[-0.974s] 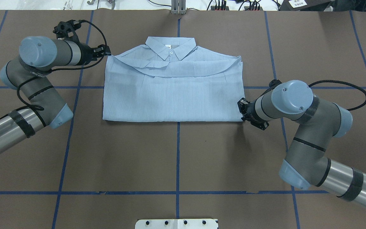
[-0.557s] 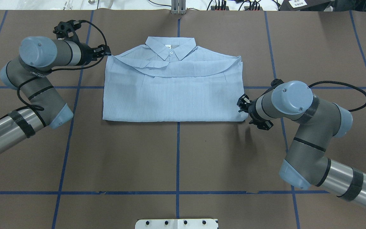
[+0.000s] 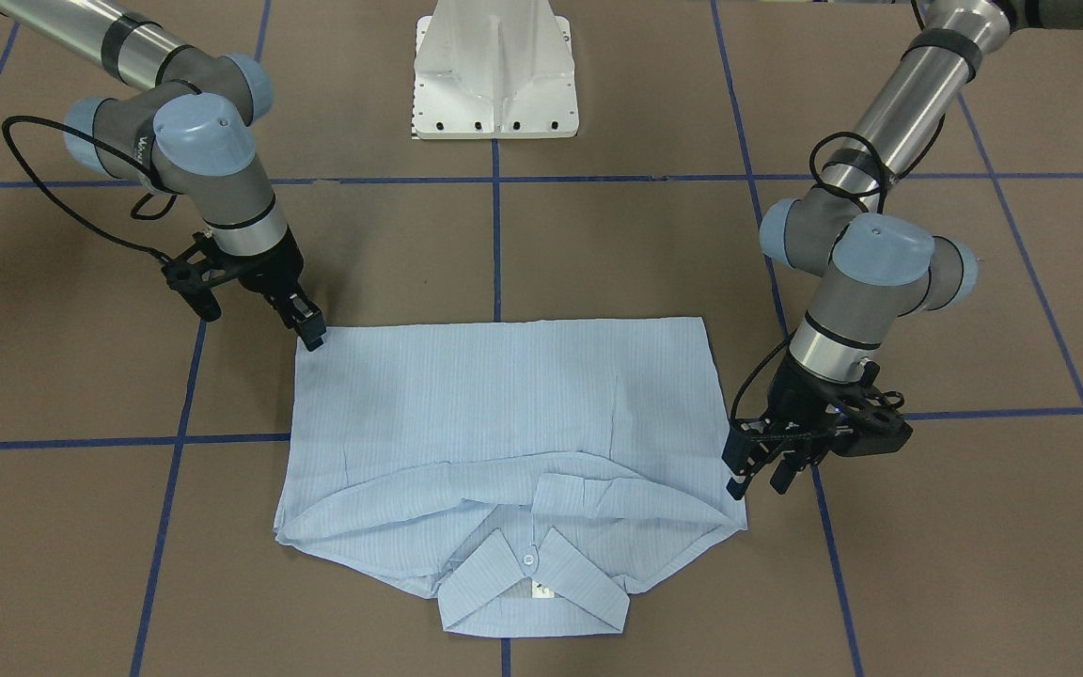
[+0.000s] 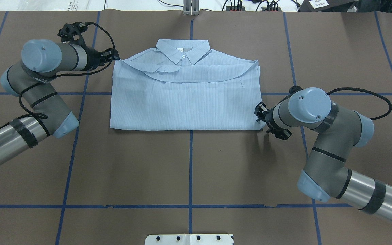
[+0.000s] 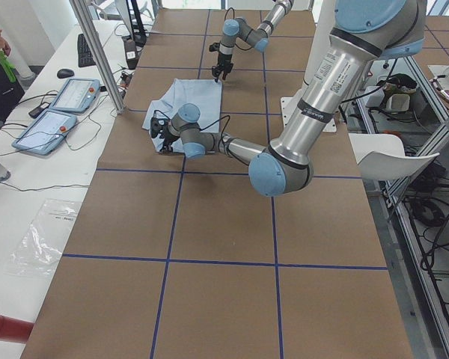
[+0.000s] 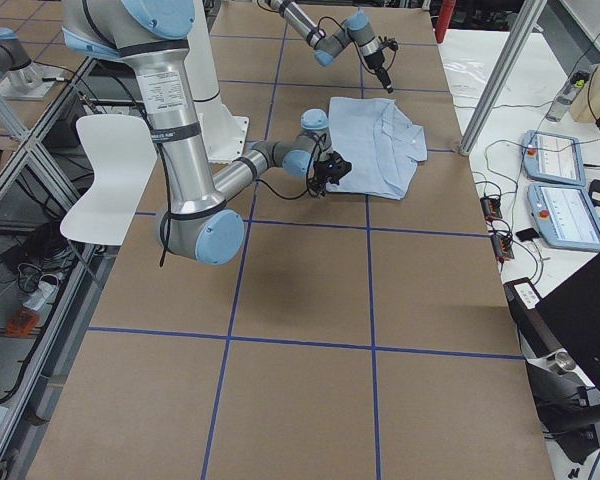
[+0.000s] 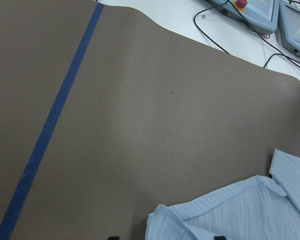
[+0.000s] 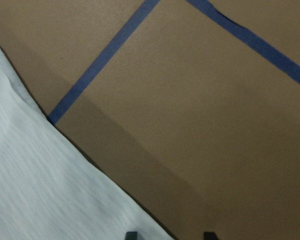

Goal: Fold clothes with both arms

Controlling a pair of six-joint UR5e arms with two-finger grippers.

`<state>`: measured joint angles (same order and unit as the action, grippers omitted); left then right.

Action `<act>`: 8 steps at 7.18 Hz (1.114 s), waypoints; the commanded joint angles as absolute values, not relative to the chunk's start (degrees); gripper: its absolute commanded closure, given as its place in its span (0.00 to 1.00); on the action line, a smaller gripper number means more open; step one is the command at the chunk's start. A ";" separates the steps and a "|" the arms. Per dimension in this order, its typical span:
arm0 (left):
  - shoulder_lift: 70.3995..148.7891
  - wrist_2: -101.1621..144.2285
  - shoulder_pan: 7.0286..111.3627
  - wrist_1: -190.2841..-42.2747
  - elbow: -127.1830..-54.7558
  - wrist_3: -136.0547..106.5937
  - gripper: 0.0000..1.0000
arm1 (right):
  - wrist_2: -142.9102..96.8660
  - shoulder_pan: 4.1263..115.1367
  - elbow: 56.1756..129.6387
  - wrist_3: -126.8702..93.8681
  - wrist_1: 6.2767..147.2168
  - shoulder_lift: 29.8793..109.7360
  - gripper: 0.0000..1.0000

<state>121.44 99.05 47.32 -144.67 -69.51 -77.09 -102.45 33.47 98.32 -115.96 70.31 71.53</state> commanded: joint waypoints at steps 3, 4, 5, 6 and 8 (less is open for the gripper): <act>121.38 99.05 47.29 -144.67 -69.52 -76.90 0.30 | -103.18 33.66 98.61 -115.31 70.22 71.28 1.00; 121.38 99.05 47.29 -144.67 -69.52 -76.90 0.30 | -103.79 33.92 99.74 -115.31 70.31 71.37 1.00; 121.38 99.05 47.29 -144.67 -69.52 -76.99 0.30 | -105.19 34.10 101.06 -115.40 70.31 72.15 1.00; 121.38 99.05 47.29 -144.67 -69.61 -77.08 0.30 | -105.29 34.10 104.38 -115.66 70.49 74.07 1.00; 121.38 99.23 47.29 -144.67 -70.13 -77.26 0.30 | -109.30 31.66 117.52 -115.93 73.20 85.36 1.00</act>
